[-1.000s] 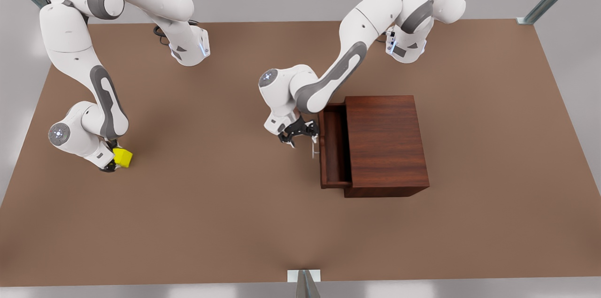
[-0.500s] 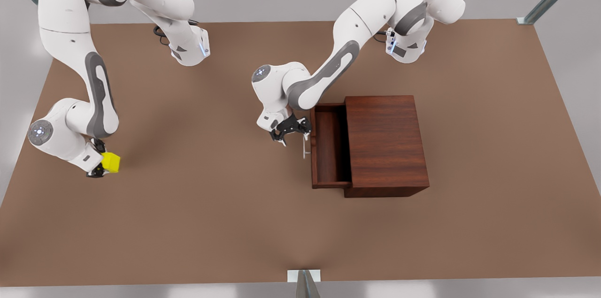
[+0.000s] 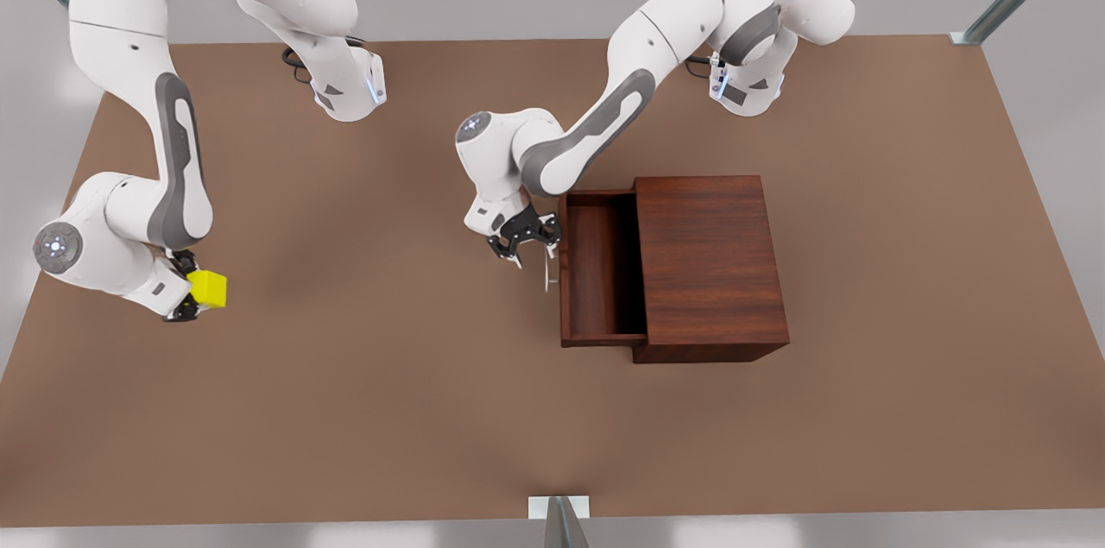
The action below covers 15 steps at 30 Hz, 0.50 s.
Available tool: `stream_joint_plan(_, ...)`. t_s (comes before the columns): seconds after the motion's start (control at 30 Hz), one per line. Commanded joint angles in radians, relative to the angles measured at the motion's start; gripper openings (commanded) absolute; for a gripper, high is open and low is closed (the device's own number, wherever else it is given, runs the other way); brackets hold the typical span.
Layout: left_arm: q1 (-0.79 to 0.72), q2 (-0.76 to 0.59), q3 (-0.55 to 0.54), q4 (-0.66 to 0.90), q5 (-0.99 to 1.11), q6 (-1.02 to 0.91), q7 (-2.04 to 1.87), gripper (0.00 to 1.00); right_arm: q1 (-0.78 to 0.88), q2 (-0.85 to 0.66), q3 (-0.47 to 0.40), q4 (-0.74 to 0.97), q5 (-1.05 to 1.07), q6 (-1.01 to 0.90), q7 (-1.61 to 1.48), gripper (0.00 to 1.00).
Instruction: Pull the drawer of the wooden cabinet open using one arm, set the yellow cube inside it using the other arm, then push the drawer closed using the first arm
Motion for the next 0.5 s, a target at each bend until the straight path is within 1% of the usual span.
stream_joint_plan(0.0, -0.024, -0.004, -0.048, -0.009, -0.052, -0.062, -0.063, 1.00, 0.006, -0.003, 0.001, 0.007, 0.002, -0.062, 0.075, 0.68)
stream_joint_plan(0.07, -0.022, -0.012, -0.074, 0.035, -0.069, -0.146, -0.059, 1.00, 0.007, -0.002, 0.001, 0.011, 0.003, -0.070, 0.075, 0.68)
stream_joint_plan(0.17, -0.013, -0.084, -0.083, 0.075, -0.177, -0.274, 0.017, 1.00, 0.007, -0.002, 0.001, 0.016, 0.002, -0.072, 0.075, 0.68)
stream_joint_plan(0.27, 0.001, -0.137, -0.081, 0.078, -0.213, -0.380, 0.143, 1.00, 0.007, -0.002, 0.001, 0.021, 0.003, -0.078, 0.076, 0.68)
stream_joint_plan(0.3, 0.024, -0.167, -0.081, 0.078, -0.258, -0.389, 0.171, 1.00, 0.018, -0.002, 0.001, 0.024, 0.005, -0.081, 0.094, 0.68)
stream_joint_plan(0.33, 0.048, -0.205, -0.083, 0.078, -0.272, -0.450, 0.220, 1.00, 0.033, -0.002, 0.005, 0.038, 0.043, -0.119, 0.108, 0.68)
stream_joint_plan(0.37, 0.134, -0.295, -0.083, 0.077, -0.334, -0.582, 0.410, 1.00, 0.064, -0.002, 0.004, 0.071, 0.046, -0.182, 0.163, 0.68)
stream_joint_plan(0.4, 0.255, -0.375, -0.081, 0.075, -0.377, -0.686, 0.643, 1.00, 0.099, 0.000, 0.002, 0.103, 0.048, -0.220, 0.208, 0.68)
stream_joint_plan(0.43, 0.398, -0.427, -0.081, 0.068, -0.405, -0.711, 0.873, 1.00, 0.136, 0.001, 0.004, 0.142, 0.069, -0.276, 0.251, 0.68)
stream_joint_plan(0.47, 0.577, -0.443, -0.080, 0.063, -0.434, -0.712, 1.124, 1.00, 0.175, 0.001, 0.004, 0.176, 0.077, -0.315, 0.300, 0.68)
